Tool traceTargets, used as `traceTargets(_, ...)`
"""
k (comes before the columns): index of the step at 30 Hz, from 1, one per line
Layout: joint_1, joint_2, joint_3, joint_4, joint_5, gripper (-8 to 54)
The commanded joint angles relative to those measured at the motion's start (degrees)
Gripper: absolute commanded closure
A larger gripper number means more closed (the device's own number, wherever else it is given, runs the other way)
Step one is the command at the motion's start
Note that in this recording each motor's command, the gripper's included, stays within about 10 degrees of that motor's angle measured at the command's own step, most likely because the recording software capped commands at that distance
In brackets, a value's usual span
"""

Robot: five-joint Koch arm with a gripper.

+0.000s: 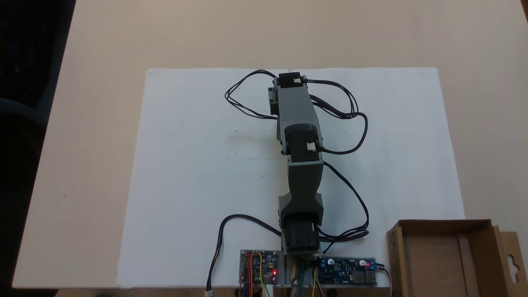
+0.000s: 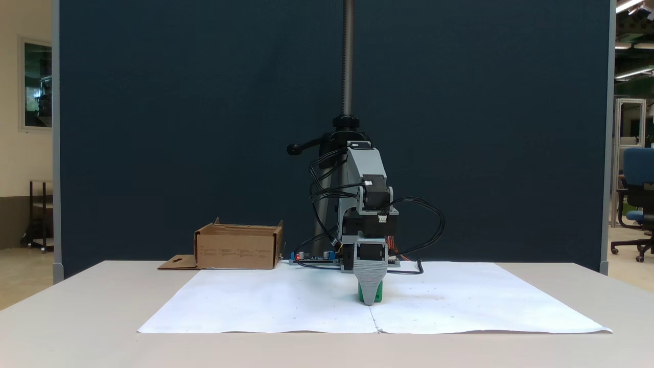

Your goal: Grasp a green dice and put it in the bin.

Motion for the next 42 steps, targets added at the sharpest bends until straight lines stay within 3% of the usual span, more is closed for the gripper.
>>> traceTargets(1, -1.0, 0.8, -2.2, -0.6, 2.9, 11.5)
traceTargets(25, 0.7, -0.3, -2.6, 0.1, 2.8, 11.6)
traceTargets(28, 0.9, -0.3, -2.6, 0.5, 2.8, 19.2)
traceTargets(33, 1.1, -0.3, -2.6, 0.9, 2.8, 21.0)
traceTargets(38, 1.3, 0.4, -2.5, 1.2, 2.8, 32.3)
traceTargets(42, 1.6, 0.6, -2.5, 1.1, 2.8, 33.4)
